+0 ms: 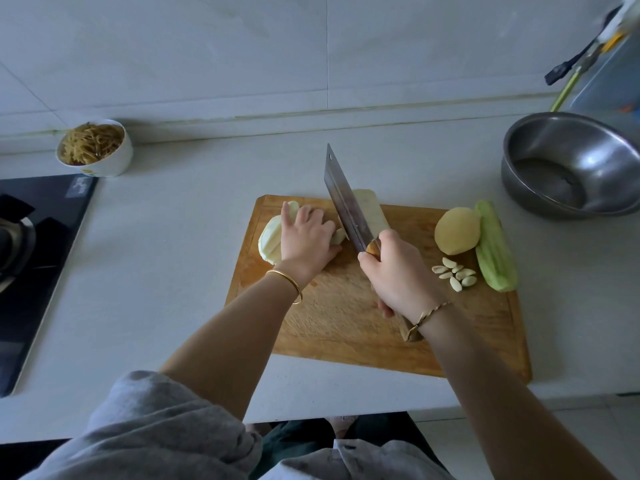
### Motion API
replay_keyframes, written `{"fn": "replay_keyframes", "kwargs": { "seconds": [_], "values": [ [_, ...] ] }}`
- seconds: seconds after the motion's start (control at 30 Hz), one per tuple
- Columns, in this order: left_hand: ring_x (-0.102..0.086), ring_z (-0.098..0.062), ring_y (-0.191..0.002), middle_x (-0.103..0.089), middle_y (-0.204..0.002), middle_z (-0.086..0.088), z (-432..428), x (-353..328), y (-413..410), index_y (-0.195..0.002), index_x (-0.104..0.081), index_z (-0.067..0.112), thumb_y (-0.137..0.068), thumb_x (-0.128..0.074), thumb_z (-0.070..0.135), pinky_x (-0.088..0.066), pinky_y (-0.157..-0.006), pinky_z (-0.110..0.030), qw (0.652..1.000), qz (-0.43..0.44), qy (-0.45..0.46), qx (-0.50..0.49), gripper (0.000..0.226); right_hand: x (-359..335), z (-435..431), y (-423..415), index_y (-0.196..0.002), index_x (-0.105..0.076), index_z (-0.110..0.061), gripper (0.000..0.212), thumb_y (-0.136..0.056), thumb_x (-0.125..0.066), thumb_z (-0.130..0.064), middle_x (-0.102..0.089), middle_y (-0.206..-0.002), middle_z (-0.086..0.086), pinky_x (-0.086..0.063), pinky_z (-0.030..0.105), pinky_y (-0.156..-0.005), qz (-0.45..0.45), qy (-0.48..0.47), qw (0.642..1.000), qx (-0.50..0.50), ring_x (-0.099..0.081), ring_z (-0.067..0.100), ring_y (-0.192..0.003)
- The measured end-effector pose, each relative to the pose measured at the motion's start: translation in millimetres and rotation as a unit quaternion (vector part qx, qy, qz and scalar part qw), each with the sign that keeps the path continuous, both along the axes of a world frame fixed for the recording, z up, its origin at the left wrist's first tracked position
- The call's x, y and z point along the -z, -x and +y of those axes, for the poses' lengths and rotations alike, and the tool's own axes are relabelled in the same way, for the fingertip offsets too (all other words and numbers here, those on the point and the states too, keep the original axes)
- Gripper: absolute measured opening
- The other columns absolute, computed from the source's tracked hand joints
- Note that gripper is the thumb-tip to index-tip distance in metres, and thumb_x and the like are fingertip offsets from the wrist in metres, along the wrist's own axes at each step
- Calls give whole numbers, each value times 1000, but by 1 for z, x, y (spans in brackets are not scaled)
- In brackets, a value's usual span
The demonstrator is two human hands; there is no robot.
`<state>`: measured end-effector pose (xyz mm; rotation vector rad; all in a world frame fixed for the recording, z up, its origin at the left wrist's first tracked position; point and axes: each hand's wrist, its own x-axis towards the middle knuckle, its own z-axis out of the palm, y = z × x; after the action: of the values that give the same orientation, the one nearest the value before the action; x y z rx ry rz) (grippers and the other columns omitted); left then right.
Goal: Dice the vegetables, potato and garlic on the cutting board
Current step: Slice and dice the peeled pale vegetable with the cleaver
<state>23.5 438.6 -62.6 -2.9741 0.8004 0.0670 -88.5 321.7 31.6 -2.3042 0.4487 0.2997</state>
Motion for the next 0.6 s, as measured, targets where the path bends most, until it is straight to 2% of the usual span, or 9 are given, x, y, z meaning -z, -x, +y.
{"fn": "replay_keyframes", "kwargs": {
  "seconds": [0.13,0.33,0.47,0.53,0.6],
  "values": [
    [-28,-24,-134,-49,-127,0,1,-1,2,-106,-61,23,-87,-53,46,0,-115,-56,1000,0,17,-5,31,1,0,-1,-97,-41,-9,17,-99,-42,-26,-57,-81,10,-50,29,-36,-2,0,1000,-1,-55,19,-39],
    [-31,-24,-131,-50,-127,1,12,-1,6,-107,-61,24,-82,-57,48,-1,-116,-53,1000,-6,8,9,34,7,3,-4,-95,-39,-11,17,-99,-41,-28,-57,-80,8,-48,28,-37,7,16,1000,-20,-54,19,-39],
    [-32,-23,-132,-49,-130,1,20,-2,7,-110,-61,25,-85,-54,51,-3,-117,-51,1000,-14,-1,24,37,13,8,-9,-95,-39,-12,16,-100,-41,-27,-58,-83,7,-52,35,-48,8,56,997,-46,-55,19,-49],
    [-31,-23,-134,-46,-136,-1,23,-3,7,-117,-58,23,-85,-56,53,-3,-117,-49,999,-18,17,24,44,15,9,-12,-95,-39,-12,15,-100,-41,-26,-57,-84,7,-51,35,-50,7,63,997,-49,-54,19,-52],
    [-25,-25,-139,-38,-144,-4,28,-6,6,-129,-50,19,-82,-60,57,-4,-118,-45,999,-12,37,18,61,17,8,-16,-94,-40,-12,14,-99,-41,-25,-57,-82,6,-49,31,-46,8,63,997,-51,-54,18,-51]
  ]
}}
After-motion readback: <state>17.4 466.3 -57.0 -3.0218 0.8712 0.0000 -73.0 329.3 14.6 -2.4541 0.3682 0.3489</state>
